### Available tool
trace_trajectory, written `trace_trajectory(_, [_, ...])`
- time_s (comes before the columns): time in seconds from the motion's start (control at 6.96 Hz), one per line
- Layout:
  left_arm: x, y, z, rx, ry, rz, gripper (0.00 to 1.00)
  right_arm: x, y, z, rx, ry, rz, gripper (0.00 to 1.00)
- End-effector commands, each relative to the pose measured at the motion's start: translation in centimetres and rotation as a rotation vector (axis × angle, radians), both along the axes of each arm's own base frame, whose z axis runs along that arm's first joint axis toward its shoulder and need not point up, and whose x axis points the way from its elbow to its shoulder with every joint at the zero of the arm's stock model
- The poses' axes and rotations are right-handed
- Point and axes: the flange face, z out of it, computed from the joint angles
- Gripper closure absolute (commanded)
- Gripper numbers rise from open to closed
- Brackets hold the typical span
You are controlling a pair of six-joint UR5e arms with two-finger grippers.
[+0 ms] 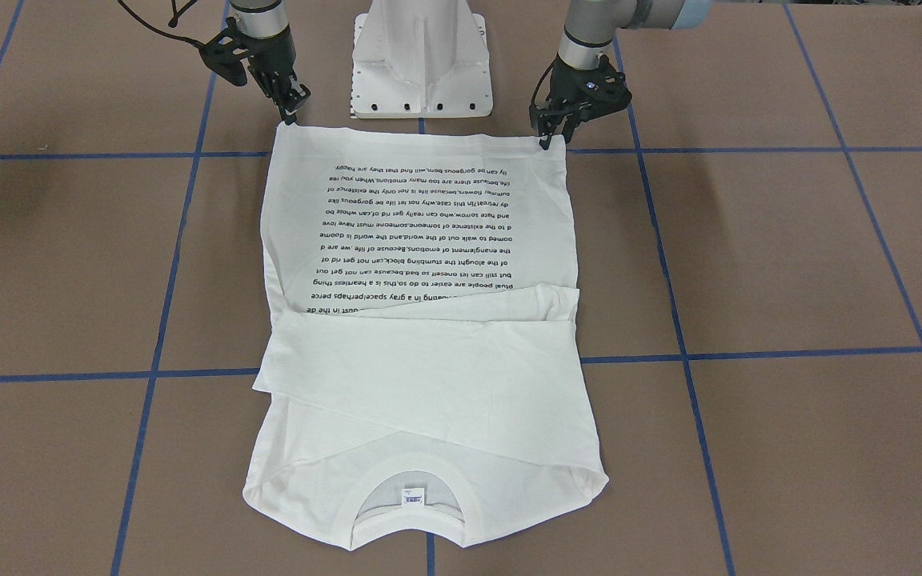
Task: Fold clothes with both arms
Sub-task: 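Grasp both near hem corners with the left and right grippers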
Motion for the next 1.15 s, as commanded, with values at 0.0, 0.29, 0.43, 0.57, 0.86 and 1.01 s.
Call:
trace_trajectory(0.0, [-1.1,0.7,-2.0,-0.007,0.000,0.007,1.00,0.0,0.0,-0.1,0.001,-0.001,0.001,1.00])
trace_trajectory(0.29, [-3.5,2.6,-6.0,-0.035,0.025,0.022,1.00,0.1,-0.2,-0.2,0.003,-0.006,0.006,1.00])
trace_trajectory(0.43, [-3.3,3.3,-6.2,-0.057,0.034,0.019,1.00,0.3,-0.2,-0.1,0.005,-0.003,0.007,1.00])
trace_trajectory(0.57, [-3.3,4.0,-7.0,-0.131,0.059,-0.028,1.00,1.1,-0.3,-1.0,0.003,-0.023,0.007,1.00])
trace_trajectory(0.86, [-4.6,5.0,-9.1,-0.144,0.059,-0.017,1.00,4.1,-0.5,-2.9,-0.001,-0.064,0.010,1.00])
trace_trajectory(1.01, [-5.6,3.9,-11.1,-0.137,0.106,-0.032,1.00,5.6,-3.1,-4.5,0.003,-0.103,0.064,1.00])
